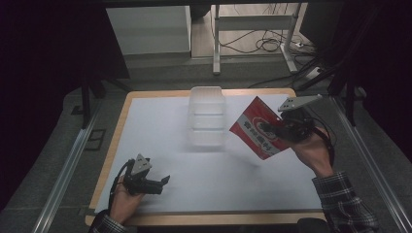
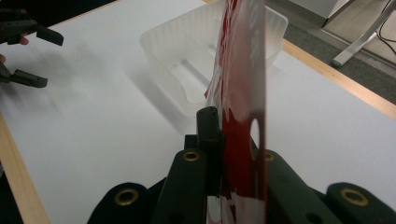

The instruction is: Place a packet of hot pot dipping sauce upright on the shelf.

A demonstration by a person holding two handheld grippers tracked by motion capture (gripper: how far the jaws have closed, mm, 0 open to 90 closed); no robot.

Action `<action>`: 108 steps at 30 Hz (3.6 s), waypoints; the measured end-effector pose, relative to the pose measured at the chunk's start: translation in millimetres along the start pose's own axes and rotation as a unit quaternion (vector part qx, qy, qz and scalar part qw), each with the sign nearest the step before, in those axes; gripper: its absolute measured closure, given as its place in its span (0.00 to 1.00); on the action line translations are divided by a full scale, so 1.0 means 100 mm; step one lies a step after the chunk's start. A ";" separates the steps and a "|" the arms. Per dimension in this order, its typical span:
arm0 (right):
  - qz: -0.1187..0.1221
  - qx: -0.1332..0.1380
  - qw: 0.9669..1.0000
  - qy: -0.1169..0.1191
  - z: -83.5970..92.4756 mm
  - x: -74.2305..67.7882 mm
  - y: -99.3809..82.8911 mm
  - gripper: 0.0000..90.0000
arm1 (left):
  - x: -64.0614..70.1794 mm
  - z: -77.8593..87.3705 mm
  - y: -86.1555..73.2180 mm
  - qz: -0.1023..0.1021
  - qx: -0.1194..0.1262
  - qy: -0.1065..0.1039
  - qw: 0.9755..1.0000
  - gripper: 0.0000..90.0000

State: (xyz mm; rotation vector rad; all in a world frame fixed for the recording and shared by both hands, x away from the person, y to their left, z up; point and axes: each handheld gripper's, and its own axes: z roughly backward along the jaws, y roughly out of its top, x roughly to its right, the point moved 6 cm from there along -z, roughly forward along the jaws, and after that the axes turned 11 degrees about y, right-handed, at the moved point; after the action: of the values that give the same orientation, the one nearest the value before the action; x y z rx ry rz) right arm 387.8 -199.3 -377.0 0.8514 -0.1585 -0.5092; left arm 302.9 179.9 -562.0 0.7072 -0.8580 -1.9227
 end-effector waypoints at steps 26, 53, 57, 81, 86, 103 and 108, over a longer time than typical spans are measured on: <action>0.031 -0.009 0.999 0.021 -0.27 0.20 0.48 0.97 | -0.01 0.03 0.01 0.001 0.005 0.000 1.000 0.02; 0.061 -0.025 0.997 0.046 -0.81 0.19 1.00 0.97 | -0.02 0.03 0.01 0.003 0.005 -0.002 1.000 0.02; 0.066 -0.027 0.996 0.050 -0.91 0.15 1.07 0.97 | -0.02 0.03 0.01 0.003 0.005 -0.002 1.000 0.02; 0.070 -0.084 0.992 0.071 -1.56 0.10 1.11 0.97 | -0.01 0.02 0.01 0.001 0.002 -0.003 1.000 0.02; 0.066 -0.088 0.992 0.065 -1.63 0.15 1.09 0.97 | 0.00 0.02 0.01 -0.001 0.001 -0.003 1.000 0.02; 0.059 -0.083 0.993 0.052 -1.75 0.17 1.06 0.95 | 0.00 0.02 0.01 -0.003 0.000 -0.003 1.000 0.02; 0.058 -0.062 0.995 0.053 -1.70 0.15 1.10 0.86 | 0.00 0.02 0.01 -0.003 0.000 -0.003 1.000 0.02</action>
State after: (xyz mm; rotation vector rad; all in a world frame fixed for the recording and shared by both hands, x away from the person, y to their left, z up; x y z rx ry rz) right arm 497.4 -31.2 -406.9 0.7413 -0.0784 -0.3600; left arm 301.7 179.7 -559.9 0.7053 -0.8599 -1.9302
